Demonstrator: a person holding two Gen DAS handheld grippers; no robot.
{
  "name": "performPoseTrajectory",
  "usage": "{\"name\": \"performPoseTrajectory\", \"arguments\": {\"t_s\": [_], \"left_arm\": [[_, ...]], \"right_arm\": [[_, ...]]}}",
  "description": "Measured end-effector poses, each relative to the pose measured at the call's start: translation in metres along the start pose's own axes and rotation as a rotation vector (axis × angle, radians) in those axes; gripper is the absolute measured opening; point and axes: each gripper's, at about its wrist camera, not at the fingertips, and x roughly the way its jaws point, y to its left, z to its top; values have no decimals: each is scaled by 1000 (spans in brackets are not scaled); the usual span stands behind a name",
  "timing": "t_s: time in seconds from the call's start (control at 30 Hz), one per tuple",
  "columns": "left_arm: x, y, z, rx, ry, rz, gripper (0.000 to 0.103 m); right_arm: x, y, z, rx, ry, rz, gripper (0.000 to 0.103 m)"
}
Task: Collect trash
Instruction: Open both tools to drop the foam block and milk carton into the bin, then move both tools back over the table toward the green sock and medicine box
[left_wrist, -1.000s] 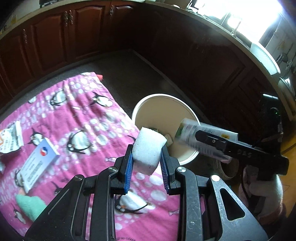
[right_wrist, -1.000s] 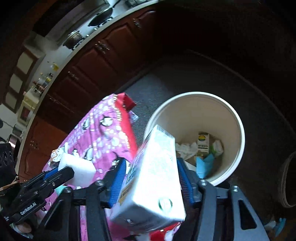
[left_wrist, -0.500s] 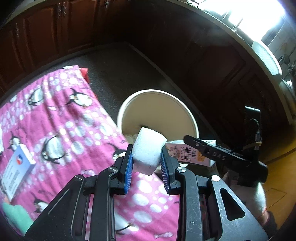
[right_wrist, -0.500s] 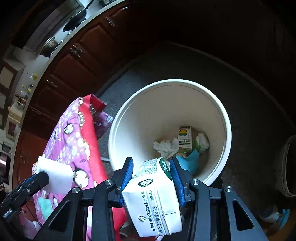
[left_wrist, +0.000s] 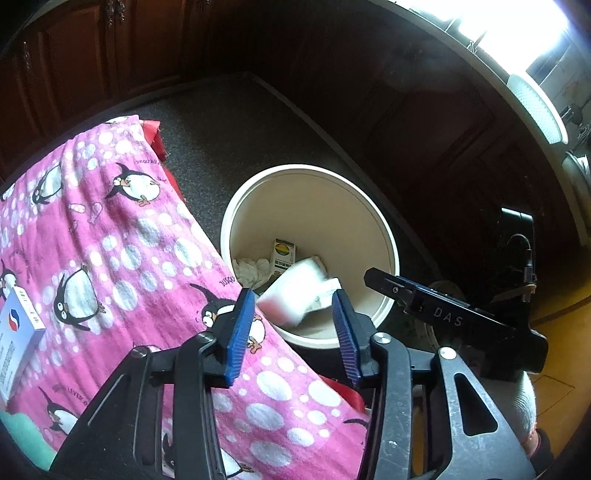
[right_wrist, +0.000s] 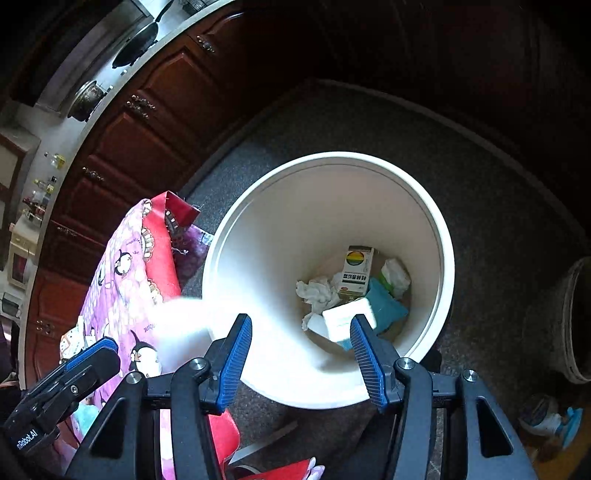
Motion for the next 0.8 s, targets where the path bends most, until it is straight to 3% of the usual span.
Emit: {"name": "performPoseTrajectory", "arguments": {"t_s": [0.4, 0.8], "left_arm": [[-28, 9, -8, 8, -44, 26, 45], [-75, 37, -27, -10, -110, 93, 45]], "right_arm": [[-21, 15, -6, -29, -43, 6, 59], [-34, 63, -24, -123, -53, 56, 61]]}}
